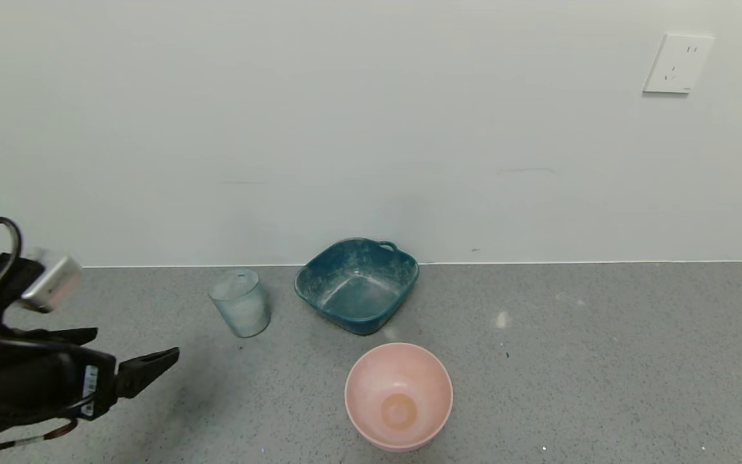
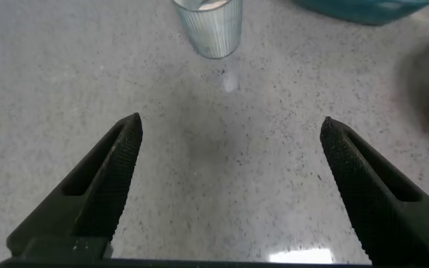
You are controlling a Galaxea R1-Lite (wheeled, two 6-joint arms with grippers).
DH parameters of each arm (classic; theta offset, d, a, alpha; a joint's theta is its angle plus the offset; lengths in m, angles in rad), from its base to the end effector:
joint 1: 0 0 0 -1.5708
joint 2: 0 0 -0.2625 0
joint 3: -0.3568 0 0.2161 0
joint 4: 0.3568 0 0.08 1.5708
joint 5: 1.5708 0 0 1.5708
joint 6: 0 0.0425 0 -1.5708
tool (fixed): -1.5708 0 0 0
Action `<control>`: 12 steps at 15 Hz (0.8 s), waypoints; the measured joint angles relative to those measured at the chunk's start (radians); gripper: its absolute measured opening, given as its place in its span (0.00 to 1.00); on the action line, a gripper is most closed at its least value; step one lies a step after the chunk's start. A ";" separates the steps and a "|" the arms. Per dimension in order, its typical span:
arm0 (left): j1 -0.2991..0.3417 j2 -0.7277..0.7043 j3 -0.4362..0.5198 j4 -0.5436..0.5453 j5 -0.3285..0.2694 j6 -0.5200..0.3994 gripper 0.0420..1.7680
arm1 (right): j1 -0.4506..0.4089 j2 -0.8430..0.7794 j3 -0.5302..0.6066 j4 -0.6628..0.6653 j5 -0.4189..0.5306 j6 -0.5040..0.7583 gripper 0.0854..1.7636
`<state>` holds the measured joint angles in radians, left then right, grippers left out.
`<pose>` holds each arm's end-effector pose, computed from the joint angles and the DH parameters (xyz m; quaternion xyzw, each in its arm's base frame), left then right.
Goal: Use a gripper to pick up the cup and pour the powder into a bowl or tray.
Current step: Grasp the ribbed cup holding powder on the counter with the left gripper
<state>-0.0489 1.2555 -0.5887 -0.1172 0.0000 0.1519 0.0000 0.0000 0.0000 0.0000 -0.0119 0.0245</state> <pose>0.2286 -0.0112 0.1196 0.0796 0.2687 -0.0440 0.9589 0.0625 -0.0005 0.0755 0.0122 -0.0001 -0.0059 0.9999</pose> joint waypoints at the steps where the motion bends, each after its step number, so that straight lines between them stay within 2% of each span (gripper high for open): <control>1: 0.002 0.069 0.001 -0.052 0.002 -0.005 0.97 | 0.000 0.000 0.000 0.000 0.000 0.000 0.97; 6: 0.005 0.367 0.042 -0.322 0.041 -0.019 0.97 | 0.000 0.000 0.000 0.000 0.000 0.000 0.97; 12: -0.004 0.611 0.071 -0.616 0.051 -0.060 0.97 | 0.000 0.000 0.000 0.000 0.000 0.000 0.97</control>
<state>-0.0534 1.8666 -0.5181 -0.7330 0.0515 0.0917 0.0000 0.0000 0.0000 0.0000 -0.0123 0.0240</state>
